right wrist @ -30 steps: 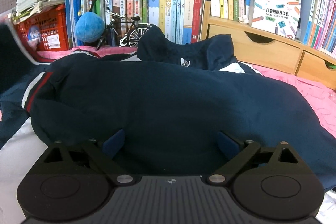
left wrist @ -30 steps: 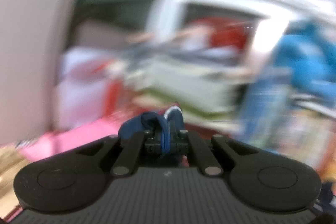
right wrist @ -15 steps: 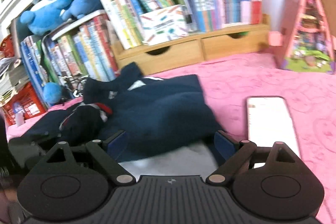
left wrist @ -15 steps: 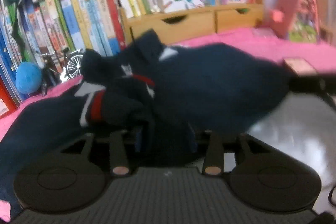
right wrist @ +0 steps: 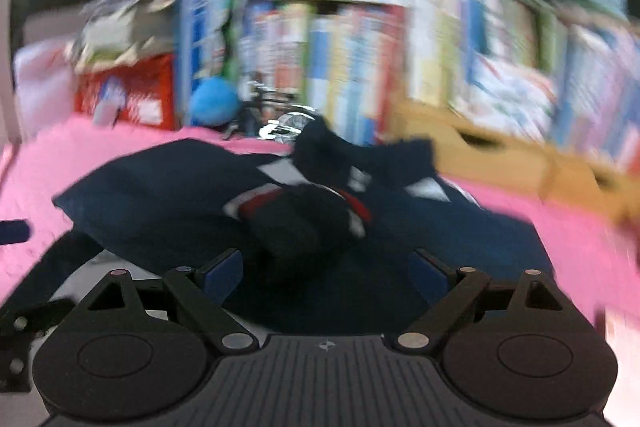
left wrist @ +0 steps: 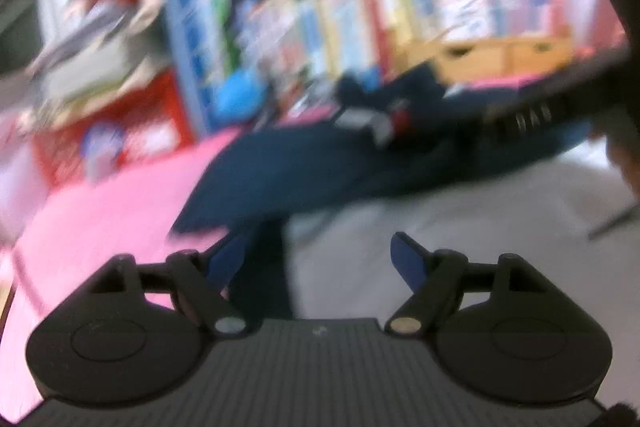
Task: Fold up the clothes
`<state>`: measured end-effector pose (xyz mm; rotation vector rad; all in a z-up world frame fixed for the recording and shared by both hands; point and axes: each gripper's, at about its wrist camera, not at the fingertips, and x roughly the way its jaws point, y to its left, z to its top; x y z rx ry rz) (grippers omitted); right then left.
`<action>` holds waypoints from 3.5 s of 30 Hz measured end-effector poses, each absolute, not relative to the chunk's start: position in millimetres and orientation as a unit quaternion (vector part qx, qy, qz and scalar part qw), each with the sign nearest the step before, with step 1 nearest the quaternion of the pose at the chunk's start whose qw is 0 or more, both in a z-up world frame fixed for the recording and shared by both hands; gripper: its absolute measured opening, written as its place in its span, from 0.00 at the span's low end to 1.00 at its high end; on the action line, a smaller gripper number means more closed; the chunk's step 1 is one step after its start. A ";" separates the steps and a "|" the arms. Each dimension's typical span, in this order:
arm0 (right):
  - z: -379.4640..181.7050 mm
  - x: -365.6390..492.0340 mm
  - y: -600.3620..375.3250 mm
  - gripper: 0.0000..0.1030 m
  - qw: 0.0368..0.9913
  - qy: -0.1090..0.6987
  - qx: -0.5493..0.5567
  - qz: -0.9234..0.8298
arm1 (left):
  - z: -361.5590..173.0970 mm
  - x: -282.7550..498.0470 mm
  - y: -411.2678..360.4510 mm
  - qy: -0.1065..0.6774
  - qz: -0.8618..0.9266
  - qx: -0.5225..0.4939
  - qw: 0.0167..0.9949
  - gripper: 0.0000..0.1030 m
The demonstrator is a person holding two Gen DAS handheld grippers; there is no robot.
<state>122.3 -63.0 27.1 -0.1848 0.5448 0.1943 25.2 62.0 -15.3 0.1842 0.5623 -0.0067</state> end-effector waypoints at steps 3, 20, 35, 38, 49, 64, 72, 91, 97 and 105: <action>21.6 148.8 -42.4 0.85 0.950 0.281 -0.105 0.084 | -25.9 28.0 73.4 0.300 0.008 0.066 0.952 0.79; 4.6 149.7 -198.6 0.47 0.940 0.307 0.100 -0.115 | -24.5 32.3 96.3 0.330 0.013 0.004 0.944 0.90; -7.0 136.1 -177.0 0.67 0.952 0.297 0.063 -0.028 | -24.8 34.4 96.6 0.334 0.025 0.003 0.942 0.97; -18.5 154.9 -162.4 0.67 0.945 0.322 -0.029 -0.051 | -24.5 34.8 97.3 0.335 0.025 0.002 0.942 0.97; 11.2 142.9 -170.9 0.69 0.957 0.260 -0.074 -0.105 | -23.9 36.0 98.0 0.337 0.026 -0.002 0.941 0.98; 17.1 -31.3 -245.8 0.77 0.959 0.276 -0.067 -0.015 | -24.0 36.5 97.9 0.337 0.029 -0.005 0.941 1.00; -3.7 -97.7 -241.6 0.77 0.953 0.293 -0.038 0.061 | -6.2 -27.0 118.7 0.338 -0.047 -0.057 0.938 0.92; -24.4 -185.2 -245.5 0.52 0.936 0.342 0.047 0.073 | -12.7 -124.8 102.1 0.357 -0.157 -0.094 0.916 0.81; -21.6 -194.8 -240.0 0.42 0.927 0.356 0.030 0.111 | -10.7 -125.8 112.3 0.370 -0.129 -0.080 0.916 0.19; 20.8 -201.4 -237.5 0.47 0.937 0.331 -0.037 0.107 | 35.1 -130.2 141.5 0.313 -0.106 -0.063 0.942 0.32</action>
